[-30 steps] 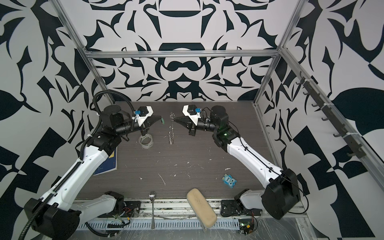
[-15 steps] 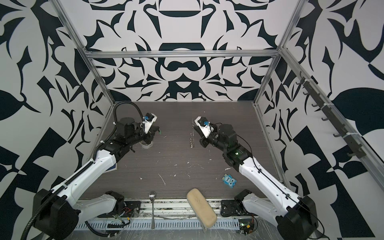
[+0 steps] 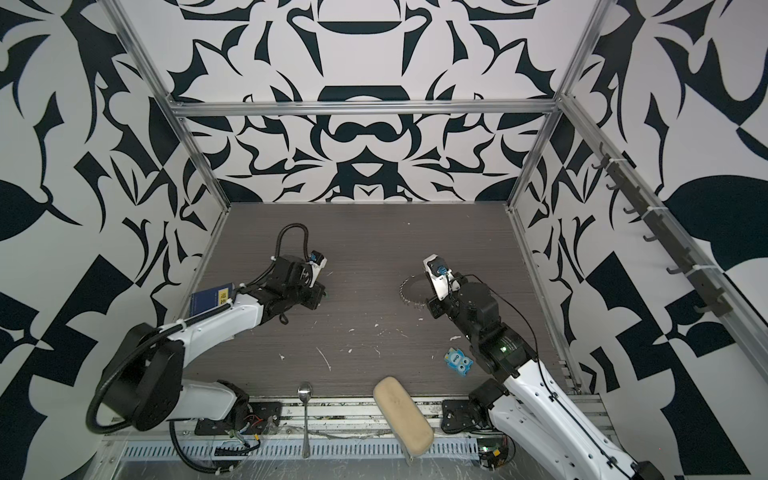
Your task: Remove the keys from the keyring
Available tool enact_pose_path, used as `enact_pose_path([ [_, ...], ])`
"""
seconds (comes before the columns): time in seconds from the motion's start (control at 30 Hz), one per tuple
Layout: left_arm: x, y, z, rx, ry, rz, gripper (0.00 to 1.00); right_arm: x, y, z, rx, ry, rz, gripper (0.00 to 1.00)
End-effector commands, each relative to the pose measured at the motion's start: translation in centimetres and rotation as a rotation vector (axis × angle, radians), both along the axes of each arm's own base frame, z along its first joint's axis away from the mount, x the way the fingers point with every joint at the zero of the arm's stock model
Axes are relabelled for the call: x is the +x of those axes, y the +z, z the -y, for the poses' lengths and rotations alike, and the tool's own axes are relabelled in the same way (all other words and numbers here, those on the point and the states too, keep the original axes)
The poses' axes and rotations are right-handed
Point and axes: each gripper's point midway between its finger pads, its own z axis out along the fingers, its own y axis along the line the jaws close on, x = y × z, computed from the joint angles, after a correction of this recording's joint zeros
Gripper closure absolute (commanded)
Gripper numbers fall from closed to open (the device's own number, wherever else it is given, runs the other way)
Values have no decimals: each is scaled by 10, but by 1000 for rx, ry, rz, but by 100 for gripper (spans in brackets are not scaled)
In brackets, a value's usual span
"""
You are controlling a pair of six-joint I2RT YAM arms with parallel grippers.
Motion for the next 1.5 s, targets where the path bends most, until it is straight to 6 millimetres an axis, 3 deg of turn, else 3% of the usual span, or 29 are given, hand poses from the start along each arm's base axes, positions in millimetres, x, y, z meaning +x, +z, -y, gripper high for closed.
enact_pose_path([
  [0.0,14,5,3,12,52,-15,100,3,6,10,-16,-55,26,100],
  [0.27,28,-20,13,74,45,-122,98,10,-2,10,-58,-66,12,100],
  [0.47,37,-9,15,83,37,-90,59,13,-17,10,-84,-80,-44,100],
  [0.6,41,11,15,66,33,-26,49,14,-25,18,-105,-125,-69,100],
  [0.8,42,38,16,27,25,40,45,14,-41,27,-126,-176,-124,100],
  [1.1,44,44,18,14,24,62,43,17,-54,31,-147,-209,-154,100],
  [1.33,46,44,20,7,21,62,42,37,-77,24,-226,-236,-271,100],
  [1.47,46,48,20,3,21,69,41,61,-83,10,-265,-227,-302,100],
])
